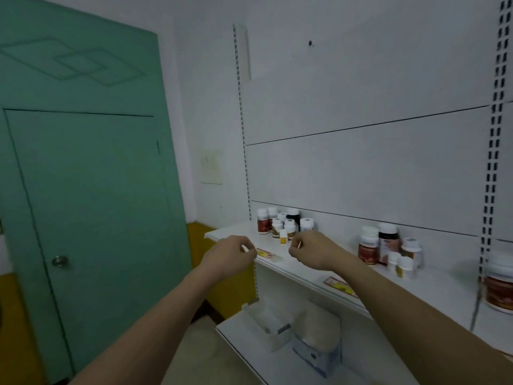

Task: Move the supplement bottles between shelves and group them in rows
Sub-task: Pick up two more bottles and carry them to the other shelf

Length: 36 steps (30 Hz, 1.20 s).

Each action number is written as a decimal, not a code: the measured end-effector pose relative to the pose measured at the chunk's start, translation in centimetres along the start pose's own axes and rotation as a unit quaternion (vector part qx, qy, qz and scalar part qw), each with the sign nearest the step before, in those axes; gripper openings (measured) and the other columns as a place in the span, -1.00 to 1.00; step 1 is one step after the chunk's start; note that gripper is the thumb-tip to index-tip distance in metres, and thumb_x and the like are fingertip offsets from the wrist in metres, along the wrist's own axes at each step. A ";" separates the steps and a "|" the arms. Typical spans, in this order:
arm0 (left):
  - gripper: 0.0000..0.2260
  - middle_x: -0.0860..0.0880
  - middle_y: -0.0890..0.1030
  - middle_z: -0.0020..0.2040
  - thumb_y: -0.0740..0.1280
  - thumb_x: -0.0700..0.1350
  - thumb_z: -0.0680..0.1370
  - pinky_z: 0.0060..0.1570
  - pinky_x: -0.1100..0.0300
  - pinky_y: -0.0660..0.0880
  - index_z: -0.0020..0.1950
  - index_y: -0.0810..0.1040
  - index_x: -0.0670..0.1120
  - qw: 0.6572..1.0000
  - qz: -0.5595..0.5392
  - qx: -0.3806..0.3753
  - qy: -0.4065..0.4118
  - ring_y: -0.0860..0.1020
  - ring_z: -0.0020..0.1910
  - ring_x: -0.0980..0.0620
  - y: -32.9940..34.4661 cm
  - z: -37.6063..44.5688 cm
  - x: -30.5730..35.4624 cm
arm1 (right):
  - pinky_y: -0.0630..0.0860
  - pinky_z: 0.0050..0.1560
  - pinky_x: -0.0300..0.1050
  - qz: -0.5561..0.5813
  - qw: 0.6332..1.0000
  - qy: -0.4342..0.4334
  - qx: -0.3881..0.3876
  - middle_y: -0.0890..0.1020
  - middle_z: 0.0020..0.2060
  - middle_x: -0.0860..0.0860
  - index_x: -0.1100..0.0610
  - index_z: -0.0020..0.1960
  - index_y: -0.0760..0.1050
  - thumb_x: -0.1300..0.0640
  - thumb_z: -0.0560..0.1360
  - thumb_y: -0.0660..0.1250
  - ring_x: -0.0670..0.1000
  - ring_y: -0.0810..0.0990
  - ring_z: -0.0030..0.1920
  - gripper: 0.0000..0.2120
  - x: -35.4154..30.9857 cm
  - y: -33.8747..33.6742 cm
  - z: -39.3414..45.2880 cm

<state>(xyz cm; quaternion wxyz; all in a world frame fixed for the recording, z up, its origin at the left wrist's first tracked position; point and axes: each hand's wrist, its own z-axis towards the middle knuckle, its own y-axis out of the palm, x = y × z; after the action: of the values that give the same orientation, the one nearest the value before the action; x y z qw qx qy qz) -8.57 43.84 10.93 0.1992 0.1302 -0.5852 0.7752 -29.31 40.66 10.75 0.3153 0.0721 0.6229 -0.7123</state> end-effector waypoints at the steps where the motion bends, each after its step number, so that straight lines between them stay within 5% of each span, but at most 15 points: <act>1: -0.82 0.05 0.58 0.02 0.26 0.10 0.56 -0.01 0.08 0.60 0.08 0.58 0.12 1.000 -0.008 0.005 0.002 0.58 -0.08 0.10 -0.2 1.4 -0.8 | 0.53 -0.03 -0.06 0.006 1.000 0.001 0.001 0.63 -0.10 0.04 0.04 -0.12 0.50 0.05 0.56 0.26 0.04 0.59 -0.08 -0.88 -0.1 0.3 1.6; 9: -0.82 0.05 0.58 0.01 0.27 0.03 0.57 -0.14 0.18 0.59 0.11 0.60 0.07 0.999 -0.014 -0.010 0.028 0.56 -0.09 0.10 0.5 11.5 -8.5 | 0.39 -0.23 -0.16 -0.033 0.999 0.041 0.000 0.57 -0.15 0.04 0.04 -0.22 0.44 0.06 0.56 0.25 -0.02 0.48 -0.24 -0.81 0.3 2.8 12.3; 14: -0.83 0.06 0.61 0.00 0.27 0.07 0.56 -0.06 0.11 0.61 0.08 0.59 0.09 0.997 -0.045 -0.033 0.057 0.58 -0.10 0.10 1.7 18.6 -13.2 | 0.51 -0.07 -0.10 -0.061 0.994 0.088 0.018 0.64 -0.06 0.04 0.05 -0.08 0.51 0.03 0.57 0.25 0.01 0.58 -0.13 -0.88 0.6 5.6 18.4; 18: -0.87 0.06 0.61 -0.02 0.30 0.05 0.55 -0.15 0.18 0.55 0.04 0.60 0.11 0.990 -0.092 -0.057 0.091 0.58 -0.10 0.09 1.8 24.6 -16.6 | 0.39 -0.30 -0.22 -0.073 0.989 0.127 0.033 0.59 -0.21 -0.01 0.03 -0.14 0.49 0.02 0.58 0.25 -0.11 0.51 -0.28 -0.84 0.1 7.5 23.0; 22: -0.87 0.05 0.62 0.00 0.30 0.04 0.56 -0.10 0.19 0.48 0.04 0.62 0.09 0.979 -0.134 -0.070 0.137 0.56 -0.06 0.08 2.2 29.9 -19.1 | 0.54 -0.23 -0.15 -0.043 0.982 0.167 0.079 0.64 -0.21 -0.01 0.03 -0.17 0.50 0.04 0.56 0.27 -0.04 0.62 -0.23 -0.85 -0.2 8.5 26.1; 27: -0.87 0.10 0.62 -0.01 0.30 0.03 0.56 -0.10 0.20 0.47 0.04 0.62 0.10 0.961 -0.171 -0.107 0.189 0.55 -0.06 0.13 5.1 34.2 -19.8 | 0.59 -0.04 0.01 -0.040 0.969 0.222 0.106 0.65 -0.14 0.07 0.12 -0.07 0.56 0.07 0.56 0.27 0.08 0.64 -0.12 -0.85 1.2 9.6 27.2; 31: -0.90 0.10 0.63 -0.05 0.33 -0.03 0.55 -0.15 0.29 0.44 0.01 0.63 0.09 0.942 -0.205 -0.141 0.226 0.54 -0.10 0.17 8.3 37.0 -18.4 | 0.47 -0.21 -0.10 -0.038 0.956 0.248 0.154 0.58 -0.23 0.03 0.04 -0.29 0.43 0.14 0.55 0.27 0.01 0.54 -0.25 -0.76 3.4 9.2 27.9; 36: -0.85 0.04 0.64 -0.01 0.34 -0.14 0.56 -0.10 0.32 0.45 0.10 0.63 -0.01 0.919 -0.277 -0.151 0.236 0.57 -0.06 0.09 12.0 39.5 -16.2 | 0.56 -0.23 -0.14 -0.010 0.944 0.254 0.212 0.63 -0.24 -0.04 0.06 -0.15 0.55 0.12 0.58 0.27 -0.06 0.58 -0.25 -0.84 6.2 8.3 29.3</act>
<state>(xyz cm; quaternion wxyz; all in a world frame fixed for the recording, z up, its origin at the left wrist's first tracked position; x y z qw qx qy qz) -0.93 0.60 4.75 0.5562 0.0686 -0.5718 0.5992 -21.23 10.95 6.95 0.1169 0.3094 0.5180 -0.7889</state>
